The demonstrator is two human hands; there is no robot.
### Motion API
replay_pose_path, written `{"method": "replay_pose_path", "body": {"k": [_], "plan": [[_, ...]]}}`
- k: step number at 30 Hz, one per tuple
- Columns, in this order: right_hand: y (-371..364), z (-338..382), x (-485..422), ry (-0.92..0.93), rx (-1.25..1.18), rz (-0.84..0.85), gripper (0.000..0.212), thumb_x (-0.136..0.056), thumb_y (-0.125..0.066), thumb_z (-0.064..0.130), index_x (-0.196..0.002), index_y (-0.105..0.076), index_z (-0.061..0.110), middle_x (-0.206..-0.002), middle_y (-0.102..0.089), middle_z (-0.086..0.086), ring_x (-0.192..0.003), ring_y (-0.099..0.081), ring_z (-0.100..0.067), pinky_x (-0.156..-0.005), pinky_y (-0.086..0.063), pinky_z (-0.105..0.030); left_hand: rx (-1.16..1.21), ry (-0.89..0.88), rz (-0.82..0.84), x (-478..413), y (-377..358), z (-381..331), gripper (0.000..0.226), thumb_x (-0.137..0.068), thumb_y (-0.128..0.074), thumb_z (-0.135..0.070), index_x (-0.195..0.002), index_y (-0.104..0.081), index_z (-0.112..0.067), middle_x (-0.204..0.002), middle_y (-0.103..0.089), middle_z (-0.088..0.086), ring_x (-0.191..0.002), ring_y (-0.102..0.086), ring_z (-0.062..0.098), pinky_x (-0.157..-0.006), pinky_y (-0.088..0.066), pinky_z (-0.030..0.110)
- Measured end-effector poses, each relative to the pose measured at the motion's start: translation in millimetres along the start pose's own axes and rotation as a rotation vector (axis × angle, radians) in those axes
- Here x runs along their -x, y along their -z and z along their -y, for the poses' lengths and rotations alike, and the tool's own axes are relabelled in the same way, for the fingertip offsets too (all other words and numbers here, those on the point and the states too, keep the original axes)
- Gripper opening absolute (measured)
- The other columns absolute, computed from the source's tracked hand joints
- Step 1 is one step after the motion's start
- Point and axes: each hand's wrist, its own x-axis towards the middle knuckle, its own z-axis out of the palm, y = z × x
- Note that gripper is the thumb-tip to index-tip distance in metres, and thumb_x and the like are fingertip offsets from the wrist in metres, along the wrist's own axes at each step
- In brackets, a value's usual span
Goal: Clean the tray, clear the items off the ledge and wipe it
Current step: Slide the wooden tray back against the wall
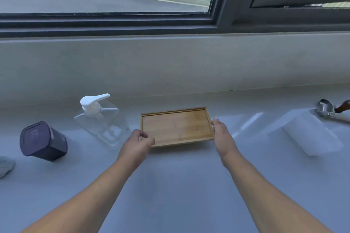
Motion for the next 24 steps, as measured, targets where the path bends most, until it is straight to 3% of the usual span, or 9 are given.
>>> {"method": "replay_pose_path", "body": {"k": [4,10,13,17,21,24], "plan": [[-2.1,15.8,-31.2,0.021,0.008,0.033,0.089,-0.079,-0.029,0.082,-0.147,-0.048,0.03,-0.15,-0.048,0.005,-0.139,-0.041,-0.019,-0.107,-0.031,-0.038,-0.012,0.006,-0.068,-20.2,-9.3,-22.3,0.034,-0.063,-0.055,-0.049,-0.094,-0.055,-0.036,-0.097,-0.062,-0.006,-0.077,-0.062,0.017,-0.06,-0.041,0.033],[-8.3,30.6,-76.6,0.001,0.033,0.066,0.101,-0.069,-0.028,0.092,-0.149,-0.044,0.032,-0.154,-0.047,0.001,-0.143,-0.04,-0.024,-0.112,-0.031,-0.044,-0.045,0.014,-0.107,-63.4,-19.2,-41.6,0.031,-0.068,-0.056,-0.048,-0.096,-0.054,-0.035,-0.096,-0.063,-0.003,-0.081,-0.062,0.019,-0.062,-0.043,0.034],[-11.9,31.7,-97.8,-0.01,0.05,0.051,0.105,-0.068,-0.026,0.092,-0.15,-0.044,0.029,-0.156,-0.045,-0.004,-0.144,-0.039,-0.029,-0.105,-0.03,-0.043,-0.06,0.025,-0.135,-86.7,-26.3,-47.6,0.03,-0.069,-0.057,-0.046,-0.096,-0.055,-0.033,-0.097,-0.064,-0.001,-0.086,-0.062,0.02,-0.066,-0.045,0.035],[-14.6,31.9,-115.1,-0.022,0.067,0.037,0.096,-0.071,-0.028,0.091,-0.145,-0.048,0.032,-0.153,-0.048,-0.005,-0.141,-0.041,-0.029,-0.097,-0.029,-0.041,-0.106,0.012,-0.155,-108.7,-31.9,-54.7,0.033,-0.068,-0.057,-0.048,-0.097,-0.052,-0.033,-0.096,-0.062,-0.003,-0.087,-0.061,0.02,-0.067,-0.046,0.036],[-16.9,32.6,-122.8,0.032,0.125,0.033,0.082,-0.078,-0.026,0.088,-0.137,-0.051,0.035,-0.139,-0.055,-0.001,-0.117,-0.047,-0.024,-0.093,-0.03,-0.038,-0.104,0.005,-0.186,-118.9,-34.4,-56.8,0.034,-0.066,-0.056,-0.048,-0.096,-0.053,-0.032,-0.095,-0.061,-0.007,-0.085,-0.059,0.016,-0.063,-0.043,0.033],[-17.9,29.3,-123.2,0.083,0.197,0.024,0.073,-0.089,-0.027,0.082,-0.14,-0.049,0.036,-0.144,-0.056,-0.002,-0.128,-0.05,-0.03,-0.094,-0.033,-0.038,-0.148,-0.008,-0.203,-119.4,-36.7,-54.2,0.045,-0.067,-0.057,-0.051,-0.109,-0.052,-0.036,-0.097,-0.06,-0.011,-0.09,-0.059,0.02,-0.061,-0.04,0.031]]}}
